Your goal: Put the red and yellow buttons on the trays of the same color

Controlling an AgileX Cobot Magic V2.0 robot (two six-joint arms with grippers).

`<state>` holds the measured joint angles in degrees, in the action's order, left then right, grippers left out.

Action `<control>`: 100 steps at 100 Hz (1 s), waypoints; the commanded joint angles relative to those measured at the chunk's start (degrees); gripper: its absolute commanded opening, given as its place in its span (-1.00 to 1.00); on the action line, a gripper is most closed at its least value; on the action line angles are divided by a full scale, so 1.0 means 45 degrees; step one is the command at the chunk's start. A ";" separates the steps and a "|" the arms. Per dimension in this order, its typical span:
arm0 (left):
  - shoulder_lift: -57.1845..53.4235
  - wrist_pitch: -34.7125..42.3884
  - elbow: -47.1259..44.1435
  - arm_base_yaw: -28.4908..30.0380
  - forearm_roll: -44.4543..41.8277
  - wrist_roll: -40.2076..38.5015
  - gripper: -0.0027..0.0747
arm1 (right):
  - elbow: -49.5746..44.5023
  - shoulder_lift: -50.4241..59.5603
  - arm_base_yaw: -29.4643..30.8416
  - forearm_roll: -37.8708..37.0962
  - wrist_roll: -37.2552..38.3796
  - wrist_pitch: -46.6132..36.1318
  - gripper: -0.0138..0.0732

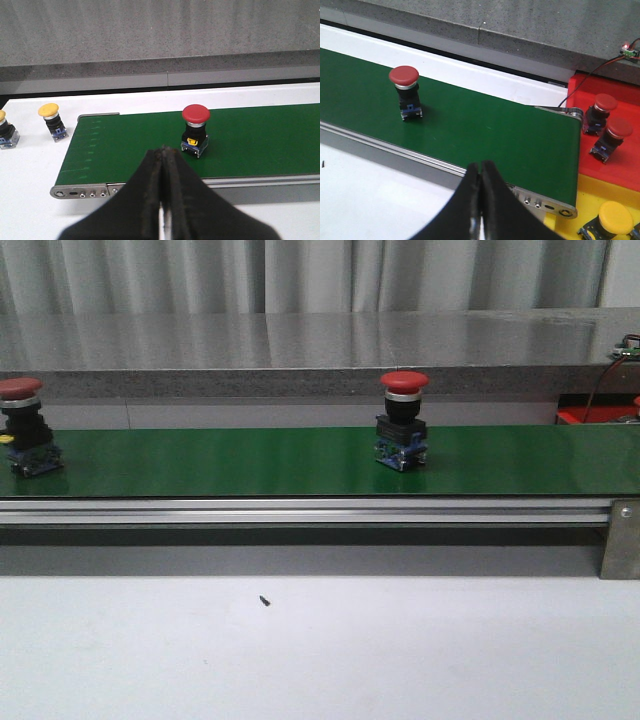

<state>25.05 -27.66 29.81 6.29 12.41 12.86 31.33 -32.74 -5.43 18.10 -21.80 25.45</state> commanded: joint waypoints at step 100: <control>0.0048 0.1363 0.0135 -0.0066 0.0223 0.0032 -0.98 | 0.6785 -0.8594 0.0031 0.1192 -0.0023 0.3488 0.56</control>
<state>24.91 -26.12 28.87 6.29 12.41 12.99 56.72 -67.87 -5.43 22.35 -21.74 41.47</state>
